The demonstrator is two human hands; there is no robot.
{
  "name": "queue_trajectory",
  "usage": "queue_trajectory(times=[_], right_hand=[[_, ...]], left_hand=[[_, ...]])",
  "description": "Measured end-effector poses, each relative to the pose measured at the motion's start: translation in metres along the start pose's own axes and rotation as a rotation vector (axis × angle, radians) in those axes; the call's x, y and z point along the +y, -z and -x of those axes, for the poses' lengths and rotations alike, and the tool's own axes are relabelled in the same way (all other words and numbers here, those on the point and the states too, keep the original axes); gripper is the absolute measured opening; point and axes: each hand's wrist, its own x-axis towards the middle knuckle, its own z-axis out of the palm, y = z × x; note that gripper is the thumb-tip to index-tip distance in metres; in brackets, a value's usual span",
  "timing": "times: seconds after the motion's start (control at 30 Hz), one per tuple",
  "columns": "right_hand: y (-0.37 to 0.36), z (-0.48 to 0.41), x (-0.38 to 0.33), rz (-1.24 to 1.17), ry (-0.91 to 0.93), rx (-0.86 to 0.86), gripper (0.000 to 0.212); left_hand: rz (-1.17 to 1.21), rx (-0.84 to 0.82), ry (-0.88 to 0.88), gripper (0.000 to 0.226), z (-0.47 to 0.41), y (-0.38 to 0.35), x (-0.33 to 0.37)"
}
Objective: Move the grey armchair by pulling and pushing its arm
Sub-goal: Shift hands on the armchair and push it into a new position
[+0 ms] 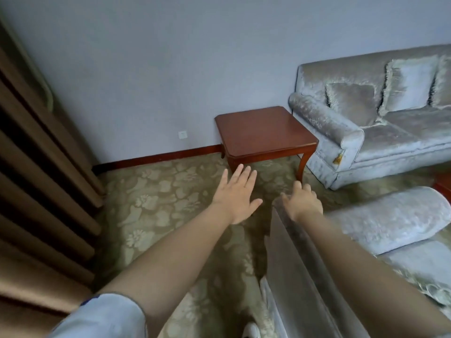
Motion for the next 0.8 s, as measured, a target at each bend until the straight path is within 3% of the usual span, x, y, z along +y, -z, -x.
queue_trajectory(times=[0.2,0.33,0.47,0.7,0.8], right_hand=[[-0.031,-0.094,-0.004,0.062,0.036,-0.312,0.055],[-0.041,-0.131,-0.003,0.004,-0.078,-0.173,0.056],[-0.047,-0.173,0.002,-0.025,-0.214,-0.087,0.052],[-0.084,-0.201,0.030,-0.095,-0.612,-0.023,0.053],[-0.082,-0.200,0.041,-0.148,-0.799,0.115,0.051]], left_hand=[[0.002,-0.029,-0.065,0.072,-0.122,-0.014,-0.047],[0.027,-0.059,-0.105,0.073,-0.191,-0.026,-0.058],[-0.047,-0.080,-0.319,0.072,-0.265,-0.042,-0.052],[-0.111,-0.040,-0.711,0.072,-0.406,-0.075,-0.032],[-0.110,-0.084,-0.852,0.072,-0.446,-0.078,-0.013]])
